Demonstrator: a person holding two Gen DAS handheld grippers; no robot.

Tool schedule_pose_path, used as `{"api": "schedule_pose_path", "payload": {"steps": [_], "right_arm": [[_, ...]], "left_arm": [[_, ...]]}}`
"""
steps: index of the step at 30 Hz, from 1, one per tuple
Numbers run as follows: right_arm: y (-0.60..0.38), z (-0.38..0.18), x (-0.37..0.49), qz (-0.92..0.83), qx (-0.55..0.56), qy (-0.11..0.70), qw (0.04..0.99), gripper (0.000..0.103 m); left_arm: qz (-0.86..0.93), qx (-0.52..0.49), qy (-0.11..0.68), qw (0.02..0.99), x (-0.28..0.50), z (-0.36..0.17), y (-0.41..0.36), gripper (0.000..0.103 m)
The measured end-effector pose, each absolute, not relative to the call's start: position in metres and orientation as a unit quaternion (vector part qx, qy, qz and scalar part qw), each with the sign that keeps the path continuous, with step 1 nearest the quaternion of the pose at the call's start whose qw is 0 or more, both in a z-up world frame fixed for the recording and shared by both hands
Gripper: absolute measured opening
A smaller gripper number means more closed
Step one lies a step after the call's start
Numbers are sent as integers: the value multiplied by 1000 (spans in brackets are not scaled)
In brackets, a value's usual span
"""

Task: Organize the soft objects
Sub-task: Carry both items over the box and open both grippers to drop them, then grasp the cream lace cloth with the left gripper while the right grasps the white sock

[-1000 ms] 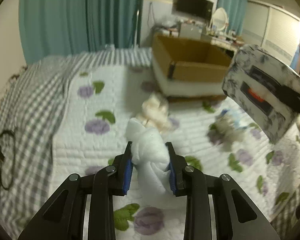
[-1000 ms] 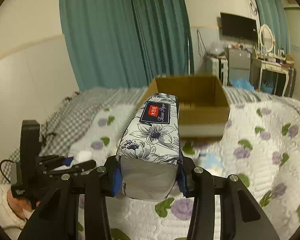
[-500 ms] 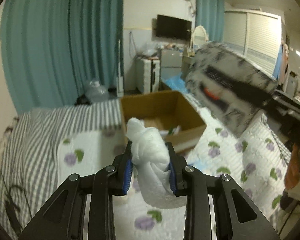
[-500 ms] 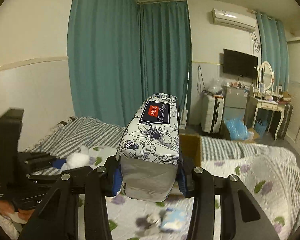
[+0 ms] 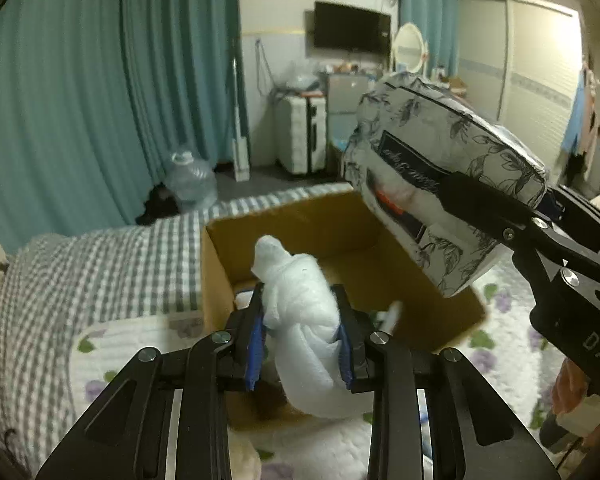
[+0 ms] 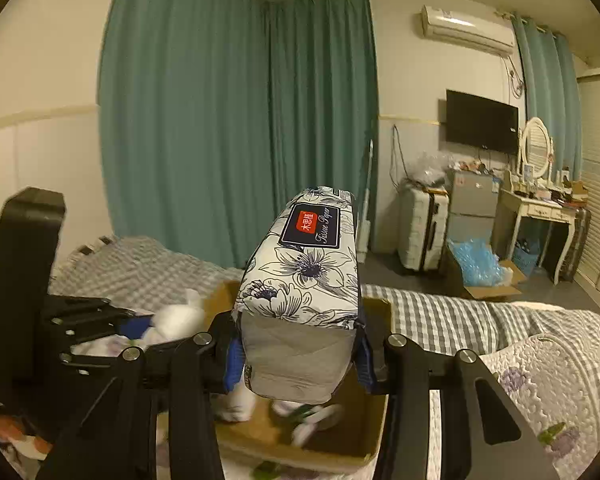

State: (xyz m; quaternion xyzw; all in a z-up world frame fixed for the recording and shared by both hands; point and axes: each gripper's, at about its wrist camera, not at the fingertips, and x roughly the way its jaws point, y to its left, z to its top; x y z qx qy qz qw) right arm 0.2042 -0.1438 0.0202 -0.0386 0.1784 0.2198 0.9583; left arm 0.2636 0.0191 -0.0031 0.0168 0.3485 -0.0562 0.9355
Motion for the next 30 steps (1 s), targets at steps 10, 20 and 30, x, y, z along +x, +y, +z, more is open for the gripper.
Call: {"api": "schedule_pose_path", "payload": {"steps": [10, 20, 30], "right_arm": [[-166, -45, 266, 202, 6, 232, 951, 85], [-190, 18, 190, 167, 4, 202, 965, 99], [-170, 100, 70, 188, -27, 160, 969, 101]], "left_arm": [[-67, 10, 356, 932, 286, -36, 22, 60], [-54, 28, 260, 964, 194, 55, 35, 62], [-39, 46, 159, 985, 77, 141, 55, 85]]}}
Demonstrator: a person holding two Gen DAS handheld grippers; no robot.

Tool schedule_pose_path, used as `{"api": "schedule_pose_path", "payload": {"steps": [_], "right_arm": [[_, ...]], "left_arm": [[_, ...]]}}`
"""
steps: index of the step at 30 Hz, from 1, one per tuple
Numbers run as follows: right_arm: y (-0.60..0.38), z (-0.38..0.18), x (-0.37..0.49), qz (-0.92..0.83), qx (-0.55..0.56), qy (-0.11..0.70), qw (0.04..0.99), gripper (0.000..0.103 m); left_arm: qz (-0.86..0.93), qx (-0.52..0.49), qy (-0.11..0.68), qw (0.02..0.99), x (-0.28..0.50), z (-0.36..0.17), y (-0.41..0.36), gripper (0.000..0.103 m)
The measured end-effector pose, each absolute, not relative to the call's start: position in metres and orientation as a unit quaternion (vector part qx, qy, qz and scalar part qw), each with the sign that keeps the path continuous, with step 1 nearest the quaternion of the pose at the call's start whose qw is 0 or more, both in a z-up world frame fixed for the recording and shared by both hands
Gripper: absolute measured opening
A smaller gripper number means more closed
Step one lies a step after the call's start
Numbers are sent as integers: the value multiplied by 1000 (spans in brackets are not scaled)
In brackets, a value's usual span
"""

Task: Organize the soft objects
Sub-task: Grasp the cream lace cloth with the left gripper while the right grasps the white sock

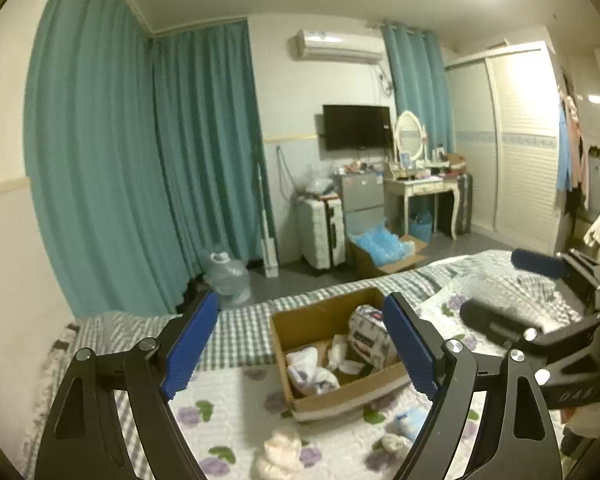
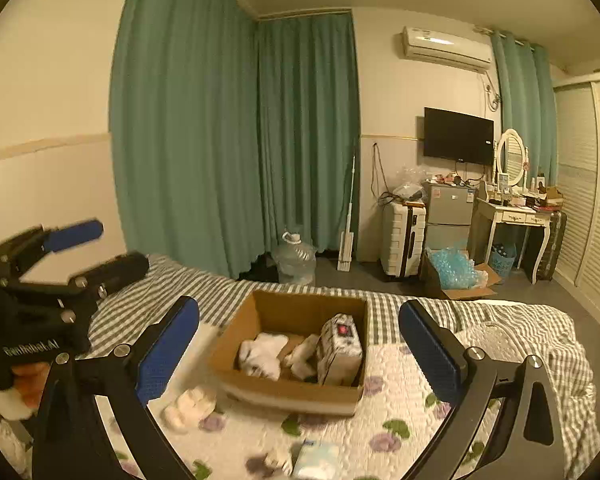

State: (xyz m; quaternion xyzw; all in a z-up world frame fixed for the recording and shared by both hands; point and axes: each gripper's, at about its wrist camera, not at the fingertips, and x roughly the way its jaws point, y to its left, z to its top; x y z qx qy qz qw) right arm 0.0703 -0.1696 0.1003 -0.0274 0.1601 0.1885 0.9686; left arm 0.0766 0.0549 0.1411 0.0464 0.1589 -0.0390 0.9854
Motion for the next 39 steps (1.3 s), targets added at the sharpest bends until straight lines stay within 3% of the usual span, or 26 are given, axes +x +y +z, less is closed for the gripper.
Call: {"api": "schedule_pose_path", "payload": {"steps": [5, 17, 22, 27, 31, 33, 39], "right_arm": [[-155, 86, 36, 200, -54, 184, 961, 101], [-123, -39, 75, 219, -77, 313, 921, 98], [-118, -87, 102, 224, -89, 363, 900, 84], [-109, -128, 119, 230, -113, 404, 878, 60], [-103, -151, 131, 222, -134, 434, 863, 49], [-103, -159, 138, 215, -132, 448, 858, 37], [-105, -163, 146, 190, -136, 453, 861, 26]], "left_arm": [[-40, 42, 191, 980, 60, 113, 72, 85], [-38, 44, 312, 948, 103, -7, 80, 85], [-26, 42, 342, 938, 122, -59, 91, 85], [-30, 26, 367, 930, 138, -98, 104, 85], [-34, 25, 367, 929, 144, -115, 108, 85], [-41, 26, 377, 925, 147, -126, 108, 85], [-57, 2, 419, 906, 159, -154, 114, 84]]}}
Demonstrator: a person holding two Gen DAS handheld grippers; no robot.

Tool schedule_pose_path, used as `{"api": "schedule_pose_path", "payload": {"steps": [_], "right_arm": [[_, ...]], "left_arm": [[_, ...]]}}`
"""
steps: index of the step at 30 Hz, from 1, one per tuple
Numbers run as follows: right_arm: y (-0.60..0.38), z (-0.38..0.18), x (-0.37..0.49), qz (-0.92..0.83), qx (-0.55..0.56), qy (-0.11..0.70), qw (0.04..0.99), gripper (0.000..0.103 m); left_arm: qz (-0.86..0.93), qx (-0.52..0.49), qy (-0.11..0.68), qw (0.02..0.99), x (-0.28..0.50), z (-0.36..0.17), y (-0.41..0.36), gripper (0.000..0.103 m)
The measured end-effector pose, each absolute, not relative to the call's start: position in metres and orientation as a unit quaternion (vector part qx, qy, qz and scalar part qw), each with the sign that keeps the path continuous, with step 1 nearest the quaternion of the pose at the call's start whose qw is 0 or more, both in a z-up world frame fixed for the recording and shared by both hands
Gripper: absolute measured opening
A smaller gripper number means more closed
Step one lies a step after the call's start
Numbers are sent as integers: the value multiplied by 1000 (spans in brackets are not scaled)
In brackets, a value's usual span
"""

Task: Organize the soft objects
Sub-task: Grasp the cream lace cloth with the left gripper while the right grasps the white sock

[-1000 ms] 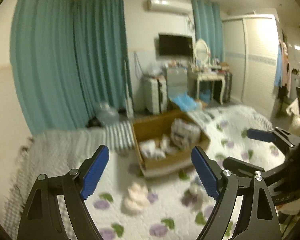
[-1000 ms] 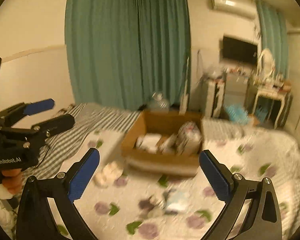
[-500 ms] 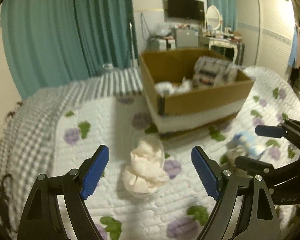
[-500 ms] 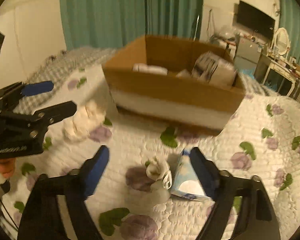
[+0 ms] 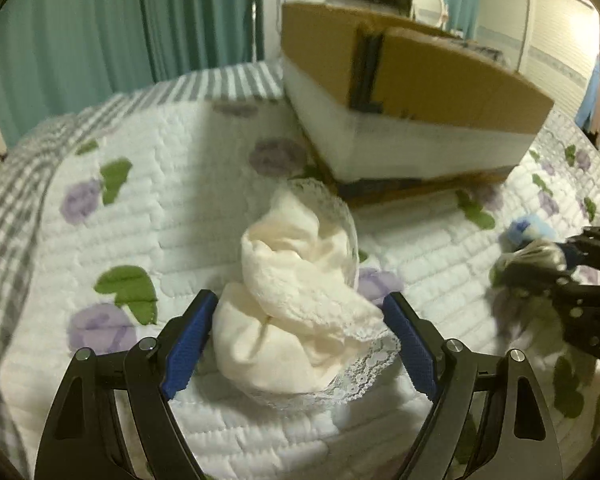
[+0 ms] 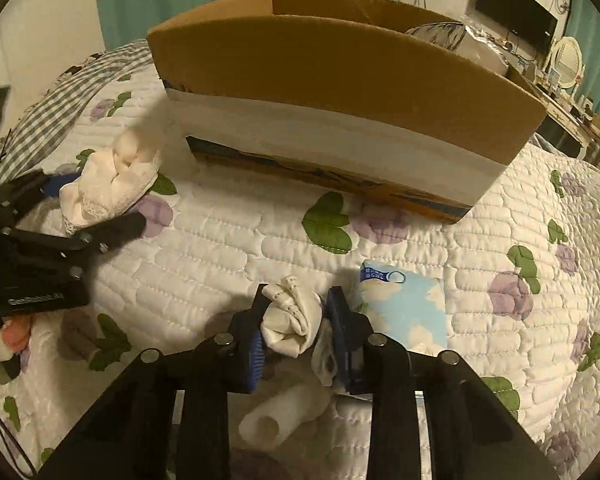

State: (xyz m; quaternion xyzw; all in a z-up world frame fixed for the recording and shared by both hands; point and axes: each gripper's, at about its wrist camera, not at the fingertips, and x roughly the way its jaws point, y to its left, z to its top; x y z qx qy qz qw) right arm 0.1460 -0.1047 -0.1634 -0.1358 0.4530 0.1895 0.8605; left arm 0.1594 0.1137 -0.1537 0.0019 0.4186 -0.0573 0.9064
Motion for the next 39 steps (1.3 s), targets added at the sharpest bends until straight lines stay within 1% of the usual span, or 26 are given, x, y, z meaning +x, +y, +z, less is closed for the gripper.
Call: {"api": "schedule_pose_path", "payload": {"steps": [2, 3, 4, 5, 6, 7, 8, 10, 16, 25, 32, 39], "right_arm": [[-104, -162, 145, 186, -135, 450, 863, 26], [-105, -161, 145, 186, -132, 450, 864, 25], [-105, -160, 145, 188, -129, 449, 864, 25], [-106, -160, 144, 190, -126, 449, 864, 25], [-107, -159, 143, 193, -123, 448, 864, 25], [-111, -157, 140, 197, -121, 447, 864, 25], [-112, -155, 138, 200, -119, 445, 865, 25], [-113, -152, 134, 202, -117, 441, 867, 25], [-123, -131, 117, 214, -94, 420, 877, 25], [-138, -88, 89, 225, -52, 369, 900, 24], [-136, -39, 65, 240, -29, 315, 918, 24], [-132, 19, 68, 249, -35, 266, 930, 24]], "left_arm": [[-62, -1, 417, 907, 160, -154, 115, 82], [-65, -1, 416, 907, 160, -153, 115, 79], [-65, 1, 415, 908, 159, -153, 114, 61], [-59, 6, 415, 908, 159, -152, 114, 48], [-58, 7, 417, 907, 159, -152, 115, 45], [-58, 5, 417, 907, 158, -151, 115, 39], [-56, 3, 413, 909, 156, -148, 116, 30], [-50, 3, 410, 911, 153, -144, 118, 23], [-41, 3, 383, 923, 130, -122, 119, 23], [-52, 13, 334, 941, 99, -70, 105, 23], [-64, 24, 298, 952, 73, -26, 85, 23], [-77, 26, 267, 960, 78, 20, 70, 23]]}}
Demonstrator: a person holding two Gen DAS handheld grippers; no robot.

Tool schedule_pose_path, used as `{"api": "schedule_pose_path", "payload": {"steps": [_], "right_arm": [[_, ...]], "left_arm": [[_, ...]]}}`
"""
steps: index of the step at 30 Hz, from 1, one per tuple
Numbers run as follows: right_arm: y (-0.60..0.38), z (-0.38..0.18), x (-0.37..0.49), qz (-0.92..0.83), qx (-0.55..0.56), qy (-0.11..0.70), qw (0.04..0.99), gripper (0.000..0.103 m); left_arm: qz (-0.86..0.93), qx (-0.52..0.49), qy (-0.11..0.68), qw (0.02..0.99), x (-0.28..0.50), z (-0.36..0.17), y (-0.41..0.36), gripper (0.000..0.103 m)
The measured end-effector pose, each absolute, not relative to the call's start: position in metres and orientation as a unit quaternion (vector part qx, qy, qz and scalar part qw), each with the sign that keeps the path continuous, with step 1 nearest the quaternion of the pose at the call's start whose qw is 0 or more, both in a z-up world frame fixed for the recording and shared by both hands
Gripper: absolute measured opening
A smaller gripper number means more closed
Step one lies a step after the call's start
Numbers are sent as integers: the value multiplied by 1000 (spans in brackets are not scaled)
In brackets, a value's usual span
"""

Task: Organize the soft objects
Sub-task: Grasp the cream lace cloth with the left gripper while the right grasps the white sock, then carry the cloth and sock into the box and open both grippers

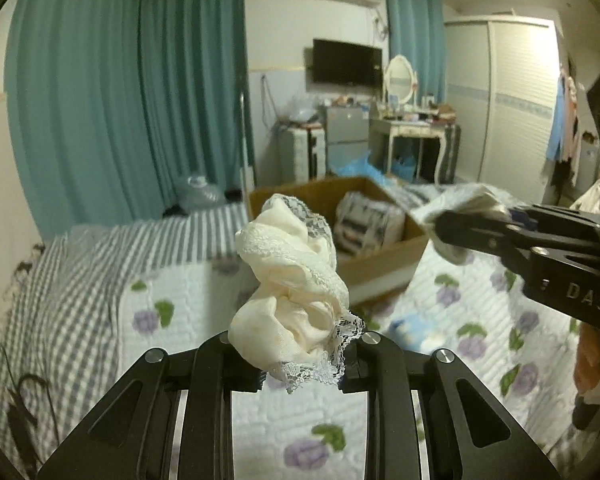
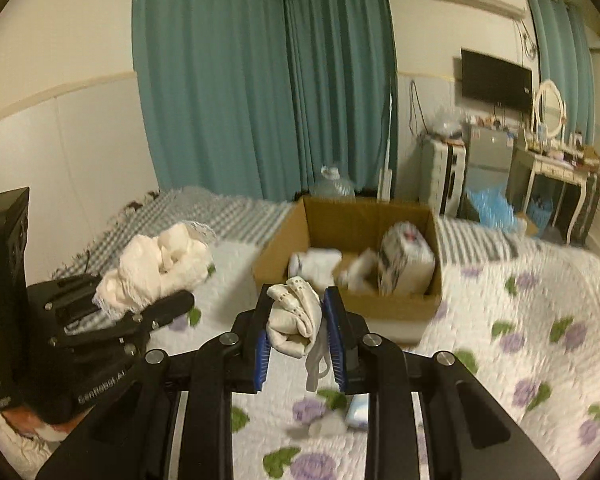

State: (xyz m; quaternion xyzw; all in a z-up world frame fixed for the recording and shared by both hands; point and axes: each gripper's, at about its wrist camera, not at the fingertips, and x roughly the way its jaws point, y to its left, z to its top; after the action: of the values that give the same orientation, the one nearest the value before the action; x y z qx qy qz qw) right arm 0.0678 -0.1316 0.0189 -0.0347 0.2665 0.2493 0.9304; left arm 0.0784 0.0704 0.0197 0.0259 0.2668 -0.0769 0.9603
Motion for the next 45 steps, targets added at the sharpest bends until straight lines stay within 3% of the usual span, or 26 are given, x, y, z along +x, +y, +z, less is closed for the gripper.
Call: {"api": "schedule_pose_path", "payload": {"steps": [10, 24, 25, 26, 27, 28, 29, 33, 36, 41, 42, 44, 45], "right_arm": [[-118, 53, 143, 263, -34, 241, 934, 24], [-125, -18, 294, 275, -6, 296, 915, 25], [-123, -19, 299, 273, -5, 296, 915, 27], [-122, -21, 303, 268, -1, 299, 916, 43], [-123, -21, 305, 260, 3, 299, 918, 64], [-125, -20, 305, 249, 9, 296, 922, 71], [-128, -19, 302, 243, 14, 291, 925, 74], [-147, 1, 285, 226, 26, 279, 933, 75], [-163, 28, 256, 212, 4, 264, 941, 87], [-197, 85, 193, 195, -25, 231, 953, 98], [-204, 96, 181, 192, -29, 224, 955, 100], [-217, 115, 158, 187, -37, 219, 957, 101], [-222, 122, 148, 186, -39, 216, 958, 102]], "left_arm": [[-76, 13, 262, 962, 160, 26, 54, 23], [-41, 0, 318, 947, 263, -46, 55, 27], [-38, -1, 318, 947, 264, -47, 55, 28], [-41, -1, 320, 947, 263, -47, 55, 34], [-44, 2, 325, 945, 262, -46, 54, 41], [-42, 7, 325, 945, 259, -44, 54, 57], [-35, 12, 323, 946, 255, -41, 54, 71], [-16, 36, 300, 953, 231, -14, 49, 73], [-13, 24, 281, 959, 207, 17, 51, 73], [-2, 10, 235, 972, 150, 79, 51, 74], [-1, 5, 223, 975, 135, 93, 51, 76], [11, -4, 198, 980, 111, 112, 51, 90], [19, -7, 183, 983, 98, 122, 50, 91]]}}
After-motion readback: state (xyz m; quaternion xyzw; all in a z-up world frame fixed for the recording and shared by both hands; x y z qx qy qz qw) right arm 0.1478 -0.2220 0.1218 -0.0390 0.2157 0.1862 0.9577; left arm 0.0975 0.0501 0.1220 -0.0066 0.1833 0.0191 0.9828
